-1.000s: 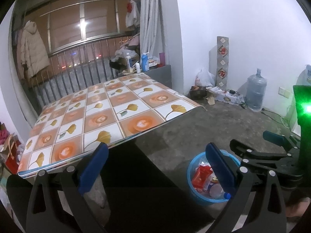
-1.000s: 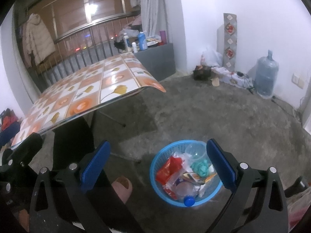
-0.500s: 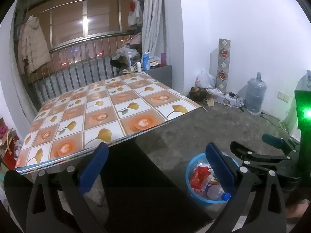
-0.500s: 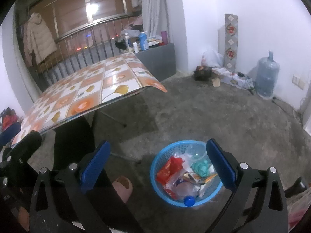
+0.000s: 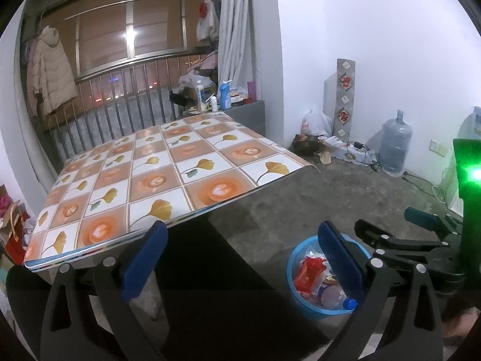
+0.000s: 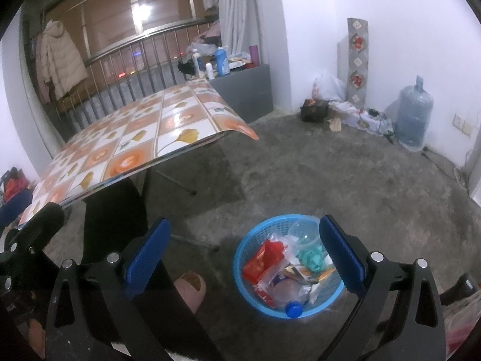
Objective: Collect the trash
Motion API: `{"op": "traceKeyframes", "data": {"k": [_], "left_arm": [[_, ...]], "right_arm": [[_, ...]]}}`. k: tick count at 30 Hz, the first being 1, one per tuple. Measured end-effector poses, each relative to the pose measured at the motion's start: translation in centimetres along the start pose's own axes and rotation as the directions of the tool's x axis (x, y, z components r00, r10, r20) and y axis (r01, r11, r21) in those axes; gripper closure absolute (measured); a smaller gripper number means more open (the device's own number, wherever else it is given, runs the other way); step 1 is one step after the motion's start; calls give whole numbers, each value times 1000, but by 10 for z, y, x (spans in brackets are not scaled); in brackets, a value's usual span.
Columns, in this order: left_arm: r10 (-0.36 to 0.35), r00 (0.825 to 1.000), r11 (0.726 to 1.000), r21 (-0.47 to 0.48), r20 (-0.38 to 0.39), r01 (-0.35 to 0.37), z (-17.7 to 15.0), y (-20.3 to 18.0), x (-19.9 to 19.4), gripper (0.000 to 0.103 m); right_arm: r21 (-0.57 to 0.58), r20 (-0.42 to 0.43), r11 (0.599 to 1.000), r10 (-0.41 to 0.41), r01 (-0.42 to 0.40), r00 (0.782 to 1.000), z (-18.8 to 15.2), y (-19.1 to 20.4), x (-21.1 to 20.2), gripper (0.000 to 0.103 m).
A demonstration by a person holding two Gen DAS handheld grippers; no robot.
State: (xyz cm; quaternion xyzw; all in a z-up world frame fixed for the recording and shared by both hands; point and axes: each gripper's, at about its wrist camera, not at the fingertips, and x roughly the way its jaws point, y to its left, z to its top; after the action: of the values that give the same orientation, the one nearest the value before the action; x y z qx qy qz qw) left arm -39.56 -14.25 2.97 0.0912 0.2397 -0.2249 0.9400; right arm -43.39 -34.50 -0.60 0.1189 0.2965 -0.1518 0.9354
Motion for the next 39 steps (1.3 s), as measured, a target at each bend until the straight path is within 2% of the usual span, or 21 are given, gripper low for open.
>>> {"op": "traceKeyframes", "data": {"k": [17,39], "left_arm": [[-5,1000,1000,7,-8,5,-1,-1,0,5],[-51,998,999,15,-27,51,1,-5,2,5]], "right_arm": [[3,-4,1000,-1,1,1000,-2,2,2,8],[21,-28,1000,5,-5,1000,-8,1,2,8]]}}
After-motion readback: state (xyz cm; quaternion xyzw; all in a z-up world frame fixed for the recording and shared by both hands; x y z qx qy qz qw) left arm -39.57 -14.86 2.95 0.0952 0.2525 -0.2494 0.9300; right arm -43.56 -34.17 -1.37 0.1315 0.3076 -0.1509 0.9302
